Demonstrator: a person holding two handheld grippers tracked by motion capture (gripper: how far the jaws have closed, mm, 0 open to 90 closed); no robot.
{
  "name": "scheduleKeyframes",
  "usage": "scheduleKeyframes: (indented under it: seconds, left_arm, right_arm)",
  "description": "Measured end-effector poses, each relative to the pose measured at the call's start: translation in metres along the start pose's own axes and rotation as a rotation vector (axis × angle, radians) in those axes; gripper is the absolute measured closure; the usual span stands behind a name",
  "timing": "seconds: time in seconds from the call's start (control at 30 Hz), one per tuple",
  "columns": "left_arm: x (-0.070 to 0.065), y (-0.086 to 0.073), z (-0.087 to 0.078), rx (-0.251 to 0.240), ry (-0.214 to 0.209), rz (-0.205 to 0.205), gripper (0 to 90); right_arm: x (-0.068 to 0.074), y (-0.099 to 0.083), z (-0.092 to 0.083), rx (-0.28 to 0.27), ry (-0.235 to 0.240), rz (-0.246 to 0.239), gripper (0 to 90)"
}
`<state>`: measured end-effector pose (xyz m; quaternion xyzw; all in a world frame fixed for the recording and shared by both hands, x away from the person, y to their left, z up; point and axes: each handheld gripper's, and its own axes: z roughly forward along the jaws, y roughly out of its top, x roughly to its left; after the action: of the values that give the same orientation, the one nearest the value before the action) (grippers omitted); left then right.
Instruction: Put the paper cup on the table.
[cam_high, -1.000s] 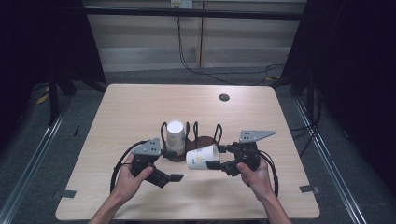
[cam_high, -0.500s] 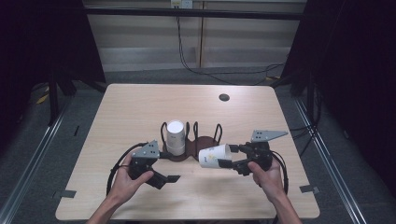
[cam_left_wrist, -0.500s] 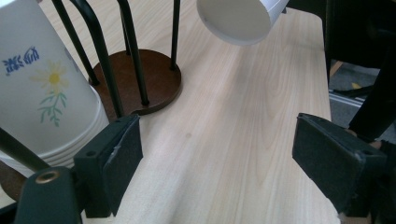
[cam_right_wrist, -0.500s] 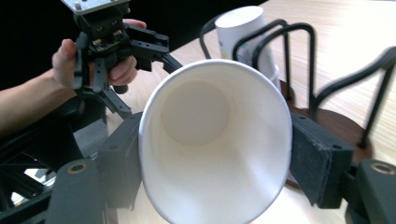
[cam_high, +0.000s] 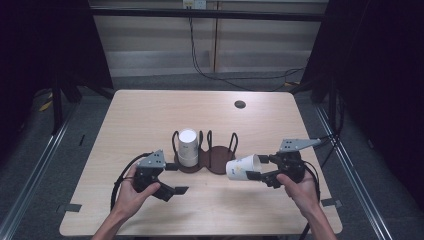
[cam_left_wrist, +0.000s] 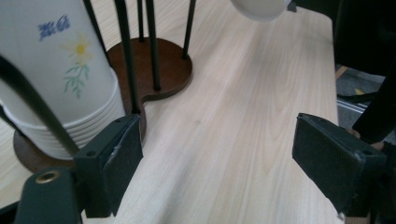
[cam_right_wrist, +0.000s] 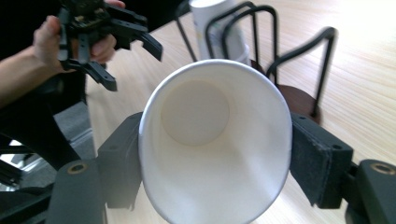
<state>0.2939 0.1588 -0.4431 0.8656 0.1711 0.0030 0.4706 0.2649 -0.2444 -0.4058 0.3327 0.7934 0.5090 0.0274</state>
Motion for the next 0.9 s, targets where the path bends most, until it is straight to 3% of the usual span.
scheduleKeyframes:
  seconds: [0.47, 0.7, 0.9]
  left_arm:
    - [0.001, -0.005, -0.002, 0.022, 0.010, 0.013, 16.1]
    - [0.002, -0.007, -0.005, 0.043, 0.005, 0.010, 16.1]
    - [0.004, -0.009, -0.008, 0.041, 0.029, 0.012, 16.1]
  right_arm:
    - [-0.020, 0.013, -0.010, 0.160, -0.156, 0.002, 26.6]
    - [-0.028, 0.019, -0.008, 0.210, -0.187, -0.019, 26.0]
    - [-0.035, 0.029, -0.008, 0.257, -0.228, -0.018, 25.9]
